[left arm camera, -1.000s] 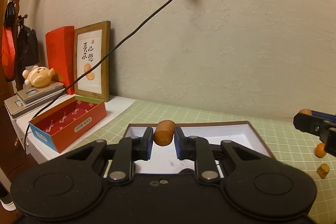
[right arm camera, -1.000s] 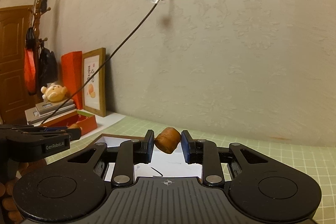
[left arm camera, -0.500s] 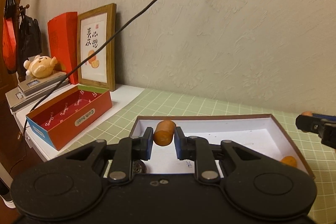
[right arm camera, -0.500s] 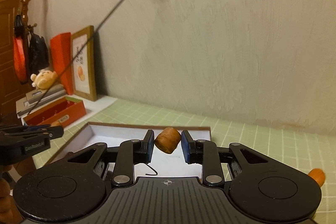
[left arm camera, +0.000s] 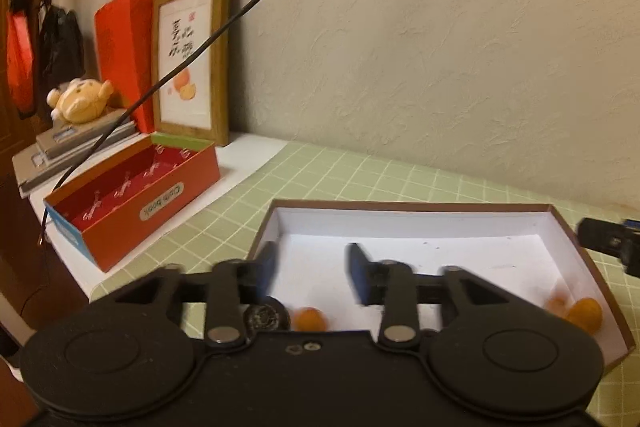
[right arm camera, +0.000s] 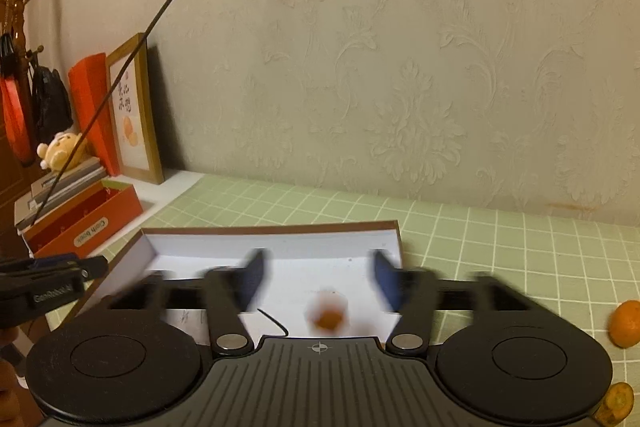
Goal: Organize fruits
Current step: 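Open both tools to drop the carrot pieces into the box, then move both open tools back toward the remaining carrot piece and tangerine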
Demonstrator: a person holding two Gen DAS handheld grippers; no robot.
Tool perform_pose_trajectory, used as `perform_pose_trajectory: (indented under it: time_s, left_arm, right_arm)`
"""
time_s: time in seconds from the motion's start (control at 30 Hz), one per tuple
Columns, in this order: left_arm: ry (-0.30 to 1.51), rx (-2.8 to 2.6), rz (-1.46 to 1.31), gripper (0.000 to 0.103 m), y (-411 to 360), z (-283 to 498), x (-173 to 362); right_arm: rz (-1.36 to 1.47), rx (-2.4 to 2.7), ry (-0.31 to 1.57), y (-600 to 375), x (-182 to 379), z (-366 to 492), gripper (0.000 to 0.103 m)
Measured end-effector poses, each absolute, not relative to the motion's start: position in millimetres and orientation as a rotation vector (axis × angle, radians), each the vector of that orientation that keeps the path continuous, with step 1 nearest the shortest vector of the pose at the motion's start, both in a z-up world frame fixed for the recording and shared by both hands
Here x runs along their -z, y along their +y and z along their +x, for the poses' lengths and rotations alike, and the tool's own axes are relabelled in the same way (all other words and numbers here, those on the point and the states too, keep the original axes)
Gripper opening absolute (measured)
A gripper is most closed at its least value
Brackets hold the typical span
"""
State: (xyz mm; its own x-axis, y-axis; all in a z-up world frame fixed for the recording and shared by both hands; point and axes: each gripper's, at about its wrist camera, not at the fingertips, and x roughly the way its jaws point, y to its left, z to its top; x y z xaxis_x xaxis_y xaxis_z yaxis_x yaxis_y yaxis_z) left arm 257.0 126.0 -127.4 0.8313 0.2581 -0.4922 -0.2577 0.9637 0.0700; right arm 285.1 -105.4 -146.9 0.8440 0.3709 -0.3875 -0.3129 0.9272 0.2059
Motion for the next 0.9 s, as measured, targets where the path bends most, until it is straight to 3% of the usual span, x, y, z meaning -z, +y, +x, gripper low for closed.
perform_pose_trajectory:
  time_s: [0.03,0.07,0.17,0.23,0.43,0.57,0.9]
  left_arm:
    - [0.512,-0.284,-0.003,0.060,128.1,256.2,125.6]
    - [0.496,-0.297,-0.001,0.065,129.3,254.3,122.7]
    - [0.465,-0.304,0.002,0.074,130.3,249.4,114.1]
    - [0.456,-0.320,0.005,0.080,129.4,246.8,112.7]
    - [0.440,-0.345,0.026,0.091,126.3,244.0,109.9]
    - [0.419,-0.352,0.050,0.097,123.7,239.6,106.1]
    - [0.407,-0.308,0.052,0.097,114.1,220.4,93.7]
  right_arm:
    - [0.141,-0.359,0.424,-105.2,145.3,284.5,0.073]
    - [0.145,-0.355,0.409,-107.3,142.5,282.4,0.073]
    - [0.172,-0.344,0.378,-114.2,136.7,279.0,0.075]
    - [0.197,-0.335,0.373,-120.2,134.8,276.9,0.088]
    - [0.216,-0.327,0.371,-126.7,132.0,274.2,0.100]
    - [0.251,-0.335,0.382,-132.3,131.3,273.5,0.103]
    - [0.267,-0.326,0.351,-149.3,120.6,254.1,0.103]
